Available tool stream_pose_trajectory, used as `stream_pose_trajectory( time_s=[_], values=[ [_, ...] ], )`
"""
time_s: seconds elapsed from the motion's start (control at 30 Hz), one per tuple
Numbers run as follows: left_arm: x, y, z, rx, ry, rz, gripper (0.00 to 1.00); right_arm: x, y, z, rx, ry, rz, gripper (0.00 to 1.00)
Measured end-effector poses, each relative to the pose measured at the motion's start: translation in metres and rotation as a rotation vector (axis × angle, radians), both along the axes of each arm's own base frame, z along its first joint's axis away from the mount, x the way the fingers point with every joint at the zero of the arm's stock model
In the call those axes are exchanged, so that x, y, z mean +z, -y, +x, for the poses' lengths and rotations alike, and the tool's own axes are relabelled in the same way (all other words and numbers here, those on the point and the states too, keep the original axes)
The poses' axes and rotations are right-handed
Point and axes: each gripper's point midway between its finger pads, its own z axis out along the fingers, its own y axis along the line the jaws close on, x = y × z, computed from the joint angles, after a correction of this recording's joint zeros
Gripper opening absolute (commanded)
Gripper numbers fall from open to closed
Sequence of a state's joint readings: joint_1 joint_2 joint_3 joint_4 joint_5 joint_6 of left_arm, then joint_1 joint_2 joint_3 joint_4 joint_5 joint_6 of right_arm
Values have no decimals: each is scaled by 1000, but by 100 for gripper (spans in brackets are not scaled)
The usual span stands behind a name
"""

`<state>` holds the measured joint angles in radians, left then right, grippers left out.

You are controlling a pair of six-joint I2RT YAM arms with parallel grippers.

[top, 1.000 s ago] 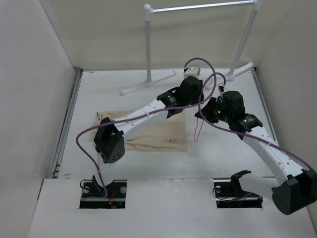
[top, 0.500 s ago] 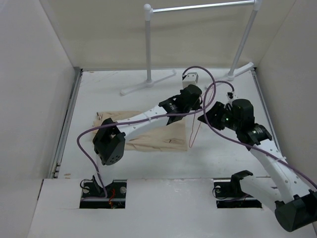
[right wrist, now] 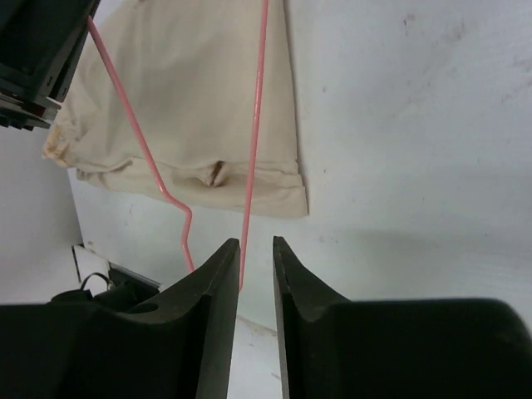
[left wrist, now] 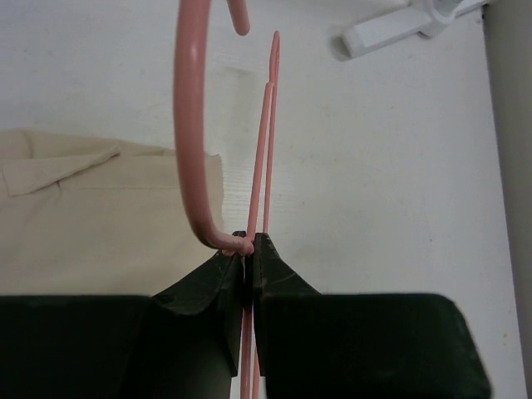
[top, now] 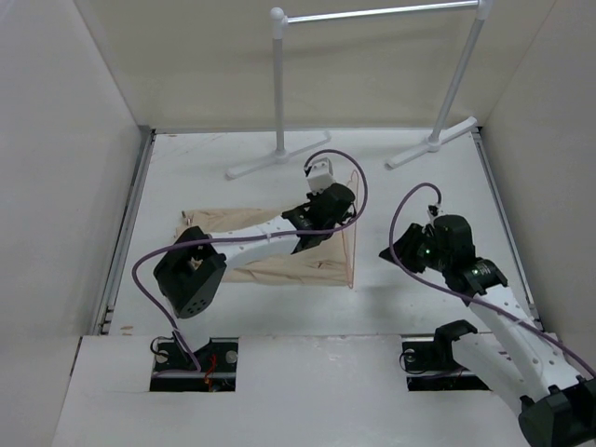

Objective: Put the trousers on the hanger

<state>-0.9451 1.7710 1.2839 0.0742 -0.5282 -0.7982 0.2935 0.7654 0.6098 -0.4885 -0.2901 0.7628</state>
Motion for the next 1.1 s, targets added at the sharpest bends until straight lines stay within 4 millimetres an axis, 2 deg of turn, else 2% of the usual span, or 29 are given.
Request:
stream_pose_trajectory(
  time_s=[0.1, 0.23, 0.3, 0.43, 0.53, 0.83, 1.1],
  values=[
    [-16, -6, -4, 28, -20, -11, 0, -10, -3, -4, 8, -22, 1, 31],
    [-34, -11, -8, 55, -40, -41, 0, -11, -13, 10, 22, -13, 13, 29],
    [-43, -14, -10, 66, -52, -49, 0, -18, -24, 17, 53, -28, 9, 31],
    [-45, -14, -10, 82, -54, -74, 1, -38, -49, 37, 107, -68, -4, 36],
    [-47, -12, -9, 91, -50, -87, 1, -56, -58, 51, 121, -93, -17, 41],
    [-80, -18, -14, 126, -80, -70, 1, -90, -72, 92, 132, -104, -55, 44],
    [-92, -22, -14, 156, -98, -78, 1, -113, -70, 103, 111, -125, -101, 48]
  ],
)
